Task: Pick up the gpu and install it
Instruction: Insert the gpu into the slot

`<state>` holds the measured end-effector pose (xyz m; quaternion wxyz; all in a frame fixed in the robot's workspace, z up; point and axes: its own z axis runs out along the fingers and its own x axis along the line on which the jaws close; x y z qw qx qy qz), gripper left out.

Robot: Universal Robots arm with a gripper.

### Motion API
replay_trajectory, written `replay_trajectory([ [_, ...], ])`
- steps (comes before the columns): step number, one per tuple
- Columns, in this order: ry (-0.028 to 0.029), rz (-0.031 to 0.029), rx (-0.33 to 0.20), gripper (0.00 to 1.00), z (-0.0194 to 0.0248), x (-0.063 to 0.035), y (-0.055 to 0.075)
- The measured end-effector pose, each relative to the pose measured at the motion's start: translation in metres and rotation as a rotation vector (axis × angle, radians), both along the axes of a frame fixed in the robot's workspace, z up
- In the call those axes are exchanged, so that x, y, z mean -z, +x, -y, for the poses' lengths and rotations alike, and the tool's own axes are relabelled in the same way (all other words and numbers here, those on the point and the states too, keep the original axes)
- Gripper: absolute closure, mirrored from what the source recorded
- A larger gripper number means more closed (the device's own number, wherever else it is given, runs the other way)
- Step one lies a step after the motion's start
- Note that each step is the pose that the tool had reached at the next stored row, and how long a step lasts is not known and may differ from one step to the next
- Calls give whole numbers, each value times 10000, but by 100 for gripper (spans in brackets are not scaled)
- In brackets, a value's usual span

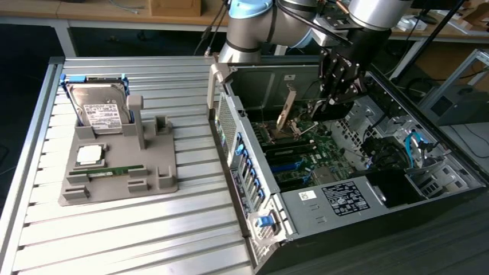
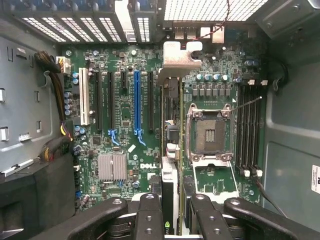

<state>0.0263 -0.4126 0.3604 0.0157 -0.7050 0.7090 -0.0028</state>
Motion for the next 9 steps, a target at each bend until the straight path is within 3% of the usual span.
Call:
replay_trajectory([
  [9, -2, -1, 0, 73, 14, 11, -31],
])
